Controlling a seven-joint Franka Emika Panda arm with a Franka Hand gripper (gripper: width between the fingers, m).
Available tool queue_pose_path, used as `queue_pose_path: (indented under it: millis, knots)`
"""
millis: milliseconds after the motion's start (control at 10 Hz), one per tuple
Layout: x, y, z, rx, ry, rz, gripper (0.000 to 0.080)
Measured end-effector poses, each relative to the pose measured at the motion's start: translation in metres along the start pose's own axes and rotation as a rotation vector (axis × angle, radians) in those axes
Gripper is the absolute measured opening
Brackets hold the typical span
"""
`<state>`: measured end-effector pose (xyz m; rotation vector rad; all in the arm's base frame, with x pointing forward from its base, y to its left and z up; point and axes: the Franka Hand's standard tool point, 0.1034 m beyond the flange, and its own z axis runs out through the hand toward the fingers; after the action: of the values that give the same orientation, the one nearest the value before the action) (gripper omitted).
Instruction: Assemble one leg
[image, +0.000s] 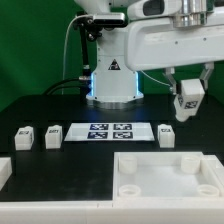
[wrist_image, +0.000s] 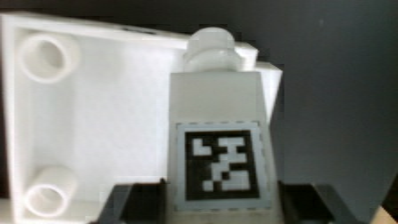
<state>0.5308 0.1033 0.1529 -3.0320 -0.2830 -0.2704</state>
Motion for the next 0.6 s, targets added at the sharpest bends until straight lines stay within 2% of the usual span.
queue_pose_path:
  millis: [100,200,300,400,600]
  knots:
    - [0.022,0.014,-0.009,-0.013,0.105,-0.018,0.0291]
    - [0.036,0.021,-0.012,-0.019,0.156,-0.024,0.0291]
    - [0.057,0.025,-0.018,-0.036,0.285,-0.035,0.0291]
    - [0.055,0.029,-0.017,-0.057,0.398,-0.044,0.0291]
    - [0.049,0.036,-0.009,-0.081,0.528,-0.04,0.0291]
